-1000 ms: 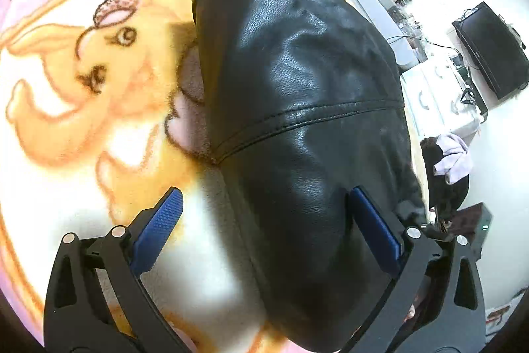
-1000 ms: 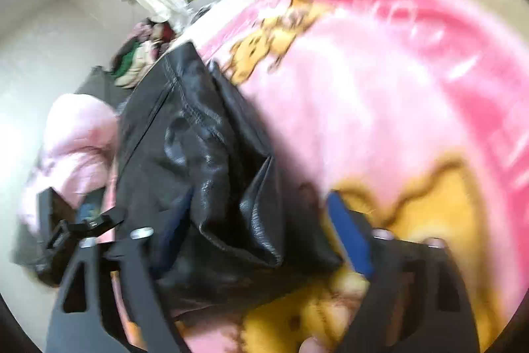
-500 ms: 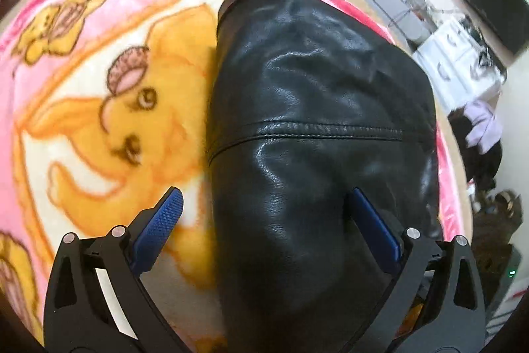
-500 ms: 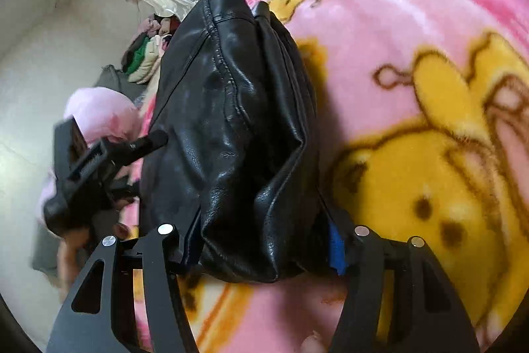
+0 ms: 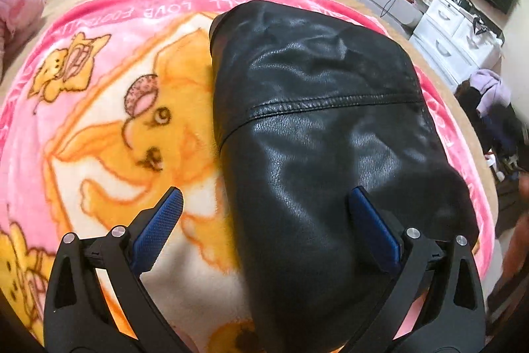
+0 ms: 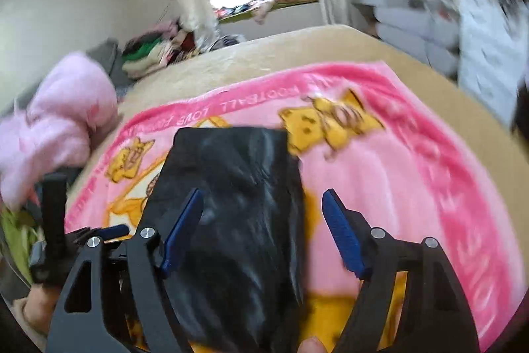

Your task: Fold large clothes

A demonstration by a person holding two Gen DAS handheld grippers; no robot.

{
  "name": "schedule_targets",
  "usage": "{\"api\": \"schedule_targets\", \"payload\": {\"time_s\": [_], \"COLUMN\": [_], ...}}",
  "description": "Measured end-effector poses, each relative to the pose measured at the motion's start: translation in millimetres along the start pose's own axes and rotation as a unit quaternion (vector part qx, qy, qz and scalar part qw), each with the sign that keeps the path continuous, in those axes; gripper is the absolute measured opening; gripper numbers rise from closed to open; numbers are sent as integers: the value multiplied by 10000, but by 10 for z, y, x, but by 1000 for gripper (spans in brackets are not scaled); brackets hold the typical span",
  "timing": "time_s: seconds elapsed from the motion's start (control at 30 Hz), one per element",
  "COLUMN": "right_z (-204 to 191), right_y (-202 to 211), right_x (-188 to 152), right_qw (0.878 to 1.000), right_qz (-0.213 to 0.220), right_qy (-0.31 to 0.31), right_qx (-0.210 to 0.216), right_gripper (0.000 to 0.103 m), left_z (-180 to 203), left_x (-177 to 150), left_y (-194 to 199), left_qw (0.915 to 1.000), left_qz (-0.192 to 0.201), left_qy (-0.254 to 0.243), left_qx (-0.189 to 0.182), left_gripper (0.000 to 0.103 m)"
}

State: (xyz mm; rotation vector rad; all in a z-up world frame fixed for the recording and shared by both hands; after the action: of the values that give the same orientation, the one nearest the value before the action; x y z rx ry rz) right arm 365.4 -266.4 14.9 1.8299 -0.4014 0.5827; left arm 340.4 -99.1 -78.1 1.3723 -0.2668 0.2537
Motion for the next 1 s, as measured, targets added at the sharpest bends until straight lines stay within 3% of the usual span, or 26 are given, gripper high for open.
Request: {"api": "schedule_targets", "payload": {"time_s": [0.23, 0.33, 0.5, 0.8, 0.9, 1.0], "right_z": [-185, -167, 80, 309, 261, 195], "right_y": [-700, -957, -1474, -1673, -1503, -1120], "right_x": [505, 492, 236, 41, 98, 105], "right_qw": [9953, 9925, 9774, 9827, 9871, 9923], "right_qz": [-789, -1115, -1981, -1810, -1547, -1226], "right_qy": [489, 411, 373, -4, 38, -126], "right_qx": [-259, -288, -632, -384, -424, -107], "right_gripper": [70, 70, 70, 70, 70, 70], "left_z": [-8, -4, 76, 143, 141, 126], "left_x": [-26, -19, 0, 25, 5, -10], "left_y": [-3, -16, -99, -241, -193, -103], "left_qw": [10000, 10000, 9997, 9994, 9995, 9996], "left_qz": [7, 21, -42, -159, -144, -55], "left_qy": [-36, -81, -202, -212, -214, -240], "left_qx": [-11, -8, -97, -226, -179, -117], "left_gripper": [95, 95, 95, 95, 95, 95]}}
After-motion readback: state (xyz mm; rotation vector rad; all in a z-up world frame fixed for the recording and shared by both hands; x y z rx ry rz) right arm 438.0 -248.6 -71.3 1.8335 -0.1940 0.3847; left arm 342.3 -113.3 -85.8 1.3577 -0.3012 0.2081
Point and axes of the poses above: each gripper's, at about its wrist camera, not at the fingertips, and y roughly against the way its jaws point, z to its right, x to its top, the point moved 10 cm from there along -y, roughly the way its jaws point, and after that the axes turned 15 degrees about -z, right-handed, at the moved point
